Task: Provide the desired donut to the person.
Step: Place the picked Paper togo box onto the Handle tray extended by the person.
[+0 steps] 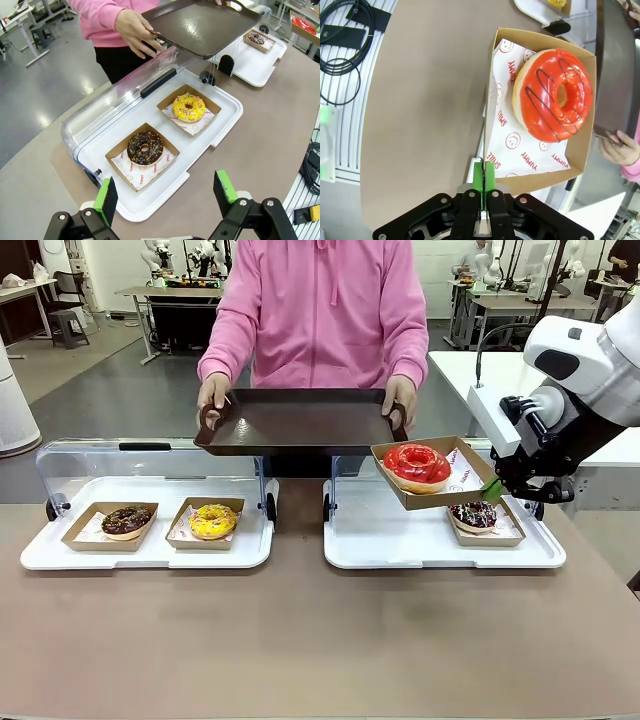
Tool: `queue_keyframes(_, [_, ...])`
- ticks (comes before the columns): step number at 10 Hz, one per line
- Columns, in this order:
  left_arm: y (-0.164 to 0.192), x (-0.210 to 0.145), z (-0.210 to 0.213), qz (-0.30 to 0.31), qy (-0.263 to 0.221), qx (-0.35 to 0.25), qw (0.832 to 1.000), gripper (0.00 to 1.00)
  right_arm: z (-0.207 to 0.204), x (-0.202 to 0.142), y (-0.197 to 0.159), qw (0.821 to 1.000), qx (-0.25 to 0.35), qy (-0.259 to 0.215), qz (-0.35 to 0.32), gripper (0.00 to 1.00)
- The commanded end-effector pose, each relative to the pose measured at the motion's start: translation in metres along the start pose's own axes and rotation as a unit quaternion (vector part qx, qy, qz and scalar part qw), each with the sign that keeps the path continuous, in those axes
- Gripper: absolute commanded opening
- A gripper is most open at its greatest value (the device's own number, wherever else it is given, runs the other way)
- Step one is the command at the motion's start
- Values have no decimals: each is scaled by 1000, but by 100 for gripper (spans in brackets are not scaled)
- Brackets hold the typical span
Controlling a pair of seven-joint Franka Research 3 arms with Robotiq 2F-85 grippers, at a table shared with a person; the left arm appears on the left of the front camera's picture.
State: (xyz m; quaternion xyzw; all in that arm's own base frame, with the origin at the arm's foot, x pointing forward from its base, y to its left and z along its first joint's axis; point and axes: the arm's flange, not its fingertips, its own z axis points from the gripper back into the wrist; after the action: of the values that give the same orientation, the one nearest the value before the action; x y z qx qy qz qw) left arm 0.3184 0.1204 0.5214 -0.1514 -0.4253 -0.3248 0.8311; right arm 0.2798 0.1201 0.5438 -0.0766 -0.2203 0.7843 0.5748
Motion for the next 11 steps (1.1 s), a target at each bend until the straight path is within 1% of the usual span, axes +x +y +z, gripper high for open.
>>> queue_keyframes(1, [0,0,0,3,-6,-3,1000,100,-1,0,-3,1000,-8,-1,0,0])
queue_keyframes(11, [0,0,0,3,-6,-3,1000,100,-1,0,-3,1000,-8,-1,0,0])
